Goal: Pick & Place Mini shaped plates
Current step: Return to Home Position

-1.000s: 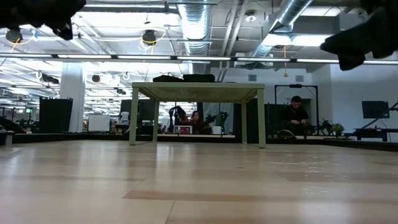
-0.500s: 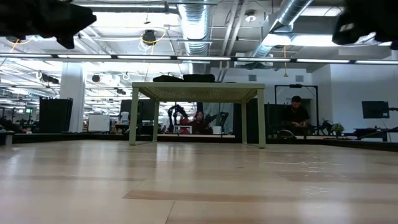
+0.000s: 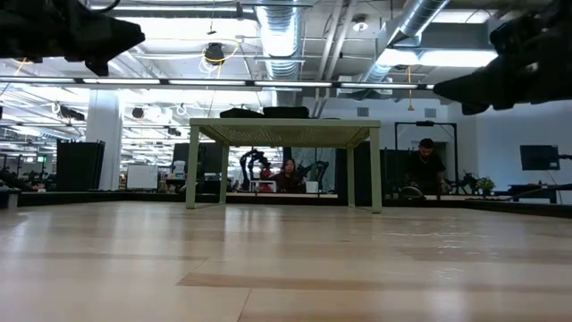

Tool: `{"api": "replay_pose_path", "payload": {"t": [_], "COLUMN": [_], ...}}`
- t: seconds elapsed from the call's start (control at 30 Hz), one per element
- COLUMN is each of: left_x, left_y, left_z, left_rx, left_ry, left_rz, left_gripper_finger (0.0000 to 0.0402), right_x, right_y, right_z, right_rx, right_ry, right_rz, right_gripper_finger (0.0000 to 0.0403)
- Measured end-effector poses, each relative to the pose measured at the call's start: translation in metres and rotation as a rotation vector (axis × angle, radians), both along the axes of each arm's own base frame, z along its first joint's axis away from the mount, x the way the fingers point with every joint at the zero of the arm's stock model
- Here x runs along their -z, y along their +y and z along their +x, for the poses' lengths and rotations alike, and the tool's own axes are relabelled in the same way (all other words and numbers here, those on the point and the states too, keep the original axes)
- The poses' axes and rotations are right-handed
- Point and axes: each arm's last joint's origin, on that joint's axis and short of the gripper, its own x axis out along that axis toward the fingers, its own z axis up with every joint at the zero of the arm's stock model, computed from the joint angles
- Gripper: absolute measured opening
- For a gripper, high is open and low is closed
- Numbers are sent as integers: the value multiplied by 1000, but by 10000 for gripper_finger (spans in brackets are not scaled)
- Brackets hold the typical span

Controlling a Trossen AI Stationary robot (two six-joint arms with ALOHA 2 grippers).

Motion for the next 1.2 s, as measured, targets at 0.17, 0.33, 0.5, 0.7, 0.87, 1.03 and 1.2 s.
{"api": "replay_pose_path", "payload": {"t": [0.17,0.33,0.5,0.7,0.87,1.03,1.2], "left_x": [12,22,21,21,21,20,20], "left_y": [-1,-2,-1,-1,-2,-2,-1], "left_z": [3,6,5,5,6,6,5], "left_rx": [2,2,2,2,2,2,2], "left_ry": [31,60,52,49,49,48,43], "left_rz": [-7,-7,-9,-10,-10,-10,-12], "left_gripper_finger": [104,104,104,104,104,104,104], "right_x": [-5,-4,-4,-4,-3,-2,-3], "right_y": [-5,-5,-5,-5,-5,-5,-5], "right_z": [0,0,0,0,0,0,0], "right_rx": [47,47,47,47,47,47,47], "right_ry": [-52,-45,-45,-42,-28,-23,-24], "right_rz": [-2,-2,-2,-2,-43,-28,-28], "right_gripper_finger": [17,14,14,19,21,17,16]}}
